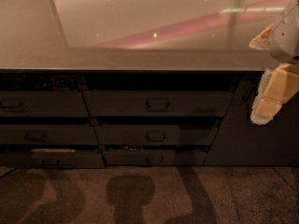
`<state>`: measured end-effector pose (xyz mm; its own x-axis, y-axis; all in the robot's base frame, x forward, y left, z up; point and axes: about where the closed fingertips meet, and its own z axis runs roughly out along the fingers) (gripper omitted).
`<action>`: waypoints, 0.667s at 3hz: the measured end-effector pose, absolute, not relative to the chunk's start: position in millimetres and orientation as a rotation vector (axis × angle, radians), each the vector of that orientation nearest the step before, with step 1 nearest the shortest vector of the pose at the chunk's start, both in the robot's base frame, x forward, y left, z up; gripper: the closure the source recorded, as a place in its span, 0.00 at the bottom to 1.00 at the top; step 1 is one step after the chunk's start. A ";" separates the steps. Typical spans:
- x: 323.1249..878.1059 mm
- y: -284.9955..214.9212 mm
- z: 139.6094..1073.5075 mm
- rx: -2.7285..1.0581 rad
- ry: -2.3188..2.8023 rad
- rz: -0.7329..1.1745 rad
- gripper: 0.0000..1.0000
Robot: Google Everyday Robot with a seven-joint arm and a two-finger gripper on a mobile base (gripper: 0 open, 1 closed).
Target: Open top drawer
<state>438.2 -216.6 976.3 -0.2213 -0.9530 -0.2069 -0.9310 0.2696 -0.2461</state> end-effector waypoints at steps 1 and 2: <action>438.2 -216.6 976.3 -1.724 2.231 -0.099 0.00; 439.9 -219.8 965.2 -1.700 2.215 -0.171 0.00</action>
Offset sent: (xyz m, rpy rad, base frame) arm 0.0054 -0.0129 -0.0429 -0.0935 -0.1766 -0.0522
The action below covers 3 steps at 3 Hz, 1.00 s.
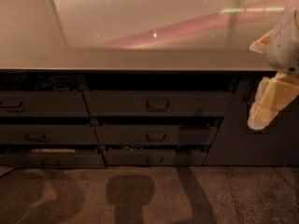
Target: Open top drawer
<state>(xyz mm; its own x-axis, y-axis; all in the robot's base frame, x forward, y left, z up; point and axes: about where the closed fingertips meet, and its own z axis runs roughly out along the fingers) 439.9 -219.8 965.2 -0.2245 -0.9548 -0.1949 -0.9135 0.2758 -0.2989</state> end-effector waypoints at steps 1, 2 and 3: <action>452.6 -242.3 905.9 -1.681 2.240 -0.200 0.00; 466.3 -256.6 860.7 -1.671 2.260 -0.201 0.00; 466.6 -257.2 861.1 -1.667 2.263 -0.201 0.00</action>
Offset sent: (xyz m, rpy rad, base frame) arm 0.0406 -0.0550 -0.1576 -0.0277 0.0292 -0.0572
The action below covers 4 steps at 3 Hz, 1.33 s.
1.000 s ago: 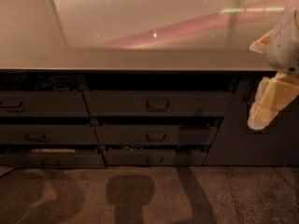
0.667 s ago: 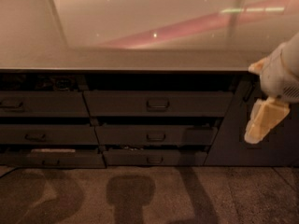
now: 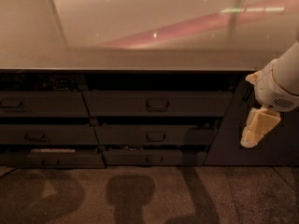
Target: Open top drawer
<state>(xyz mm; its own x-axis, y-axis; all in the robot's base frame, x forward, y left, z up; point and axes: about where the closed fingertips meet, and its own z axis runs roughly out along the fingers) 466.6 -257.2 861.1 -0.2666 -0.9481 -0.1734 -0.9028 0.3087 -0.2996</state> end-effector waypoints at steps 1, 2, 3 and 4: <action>480.7 -239.9 849.8 -1.702 2.295 -0.239 0.00; 488.6 -191.5 836.1 -1.820 2.263 -0.314 0.00; 489.9 -159.7 824.9 -1.911 2.231 -0.367 0.00; 490.5 -158.4 824.8 -1.914 2.229 -0.370 0.00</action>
Offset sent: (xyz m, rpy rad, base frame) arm 0.0280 0.1307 -0.0465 -0.2365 0.0614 0.1579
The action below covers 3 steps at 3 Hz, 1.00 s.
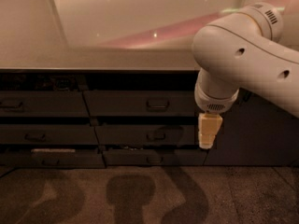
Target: Open top drawer
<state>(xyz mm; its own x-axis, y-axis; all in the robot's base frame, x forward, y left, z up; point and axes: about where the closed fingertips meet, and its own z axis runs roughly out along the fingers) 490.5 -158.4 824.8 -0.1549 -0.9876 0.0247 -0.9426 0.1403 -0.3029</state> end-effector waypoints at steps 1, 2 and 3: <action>491.2 -160.5 821.3 -1.909 2.164 -0.274 0.00; 517.2 -179.1 817.1 -1.755 2.048 -0.087 0.00; 519.6 -183.1 818.0 -1.680 1.918 0.127 0.00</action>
Offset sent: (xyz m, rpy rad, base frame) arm -0.0239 -0.0150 0.0105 0.8012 -0.0455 0.6481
